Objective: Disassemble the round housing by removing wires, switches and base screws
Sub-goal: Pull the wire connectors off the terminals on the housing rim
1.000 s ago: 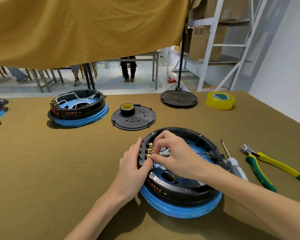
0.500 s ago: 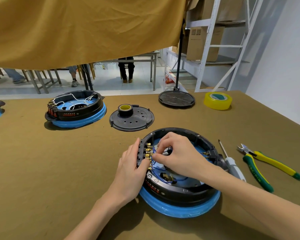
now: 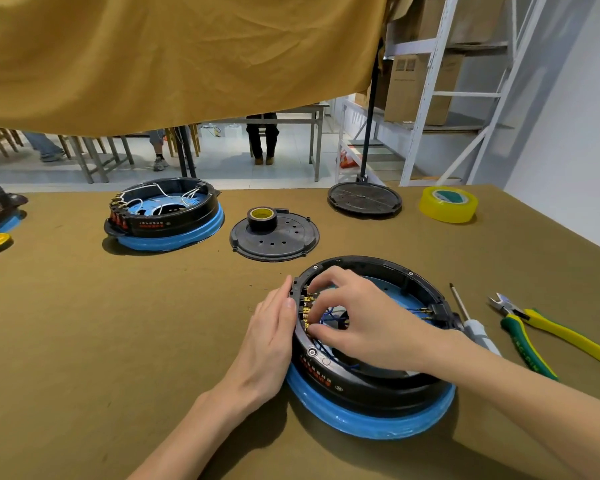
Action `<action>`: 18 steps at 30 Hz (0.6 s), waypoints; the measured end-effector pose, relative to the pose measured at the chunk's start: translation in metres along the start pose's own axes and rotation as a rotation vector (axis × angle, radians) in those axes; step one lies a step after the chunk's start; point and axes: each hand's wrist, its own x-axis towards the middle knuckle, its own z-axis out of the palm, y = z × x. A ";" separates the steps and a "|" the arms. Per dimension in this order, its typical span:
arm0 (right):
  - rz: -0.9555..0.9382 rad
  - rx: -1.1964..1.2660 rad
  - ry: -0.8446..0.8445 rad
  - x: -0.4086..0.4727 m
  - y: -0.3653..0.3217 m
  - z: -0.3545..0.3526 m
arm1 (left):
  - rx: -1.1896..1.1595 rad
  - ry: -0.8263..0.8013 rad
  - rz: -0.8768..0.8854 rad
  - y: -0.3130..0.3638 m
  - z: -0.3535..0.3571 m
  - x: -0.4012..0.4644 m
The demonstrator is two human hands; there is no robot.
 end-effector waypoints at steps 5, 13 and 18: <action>-0.023 0.045 0.024 -0.004 0.003 0.003 | 0.043 -0.014 0.038 -0.002 -0.002 0.000; -0.011 0.042 0.028 -0.005 0.004 0.006 | 0.053 0.003 0.051 -0.007 0.003 0.003; -0.022 0.048 0.033 -0.006 0.006 0.006 | 0.062 0.011 0.056 -0.010 0.004 0.004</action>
